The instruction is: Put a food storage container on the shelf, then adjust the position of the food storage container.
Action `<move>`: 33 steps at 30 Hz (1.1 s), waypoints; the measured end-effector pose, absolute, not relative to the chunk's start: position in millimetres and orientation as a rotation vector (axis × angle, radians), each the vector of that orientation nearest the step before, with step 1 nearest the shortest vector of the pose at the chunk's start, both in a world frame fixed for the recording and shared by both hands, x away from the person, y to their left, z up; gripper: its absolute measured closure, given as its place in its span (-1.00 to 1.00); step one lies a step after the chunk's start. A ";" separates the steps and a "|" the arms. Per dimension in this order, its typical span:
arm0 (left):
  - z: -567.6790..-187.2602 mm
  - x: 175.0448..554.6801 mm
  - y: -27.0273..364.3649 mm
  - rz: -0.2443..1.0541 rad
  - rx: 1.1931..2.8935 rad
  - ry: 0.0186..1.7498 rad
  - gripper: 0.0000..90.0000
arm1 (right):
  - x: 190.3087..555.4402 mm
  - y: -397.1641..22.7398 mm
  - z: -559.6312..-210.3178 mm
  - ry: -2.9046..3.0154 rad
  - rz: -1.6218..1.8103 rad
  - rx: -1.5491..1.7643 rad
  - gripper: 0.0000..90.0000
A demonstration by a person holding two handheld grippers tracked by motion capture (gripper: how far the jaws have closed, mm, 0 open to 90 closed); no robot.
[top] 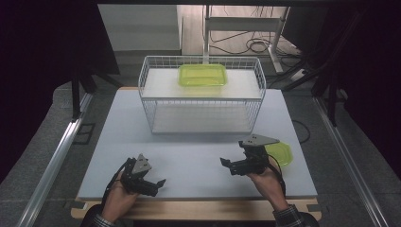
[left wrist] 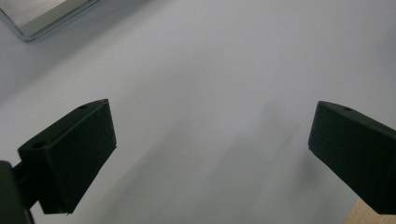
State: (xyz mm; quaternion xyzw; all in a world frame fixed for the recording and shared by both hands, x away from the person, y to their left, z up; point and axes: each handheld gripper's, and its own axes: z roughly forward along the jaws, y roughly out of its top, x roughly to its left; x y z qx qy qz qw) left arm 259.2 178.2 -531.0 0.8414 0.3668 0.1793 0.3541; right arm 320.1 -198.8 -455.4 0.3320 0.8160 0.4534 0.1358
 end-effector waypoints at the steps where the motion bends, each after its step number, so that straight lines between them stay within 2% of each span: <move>1: -531.1 259.2 178.0 0.464 2.177 0.947 -0.98 | 319.3 -199.1 -458.0 2.368 1.306 0.961 -0.95; 10: -531.7 259.0 176.4 0.462 2.190 0.935 -0.98 | 316.6 -202.0 -478.4 2.419 1.239 0.982 -0.96; 23: -532.2 259.4 176.1 0.462 2.198 0.933 -0.98 | 325.7 -219.8 -459.9 2.389 1.255 1.114 -0.96; 26: -532.4 259.4 175.7 0.461 2.198 0.933 -0.98 | 327.8 -227.9 -454.6 2.365 1.234 1.134 -0.78; 31: -532.6 259.3 175.2 0.462 2.201 0.933 -0.98 | 331.2 -245.2 -448.0 2.326 1.196 1.186 -0.11; 33: -532.8 259.3 175.0 0.461 2.202 0.933 -0.98 | 332.9 -252.0 -446.2 2.319 1.186 1.195 0.09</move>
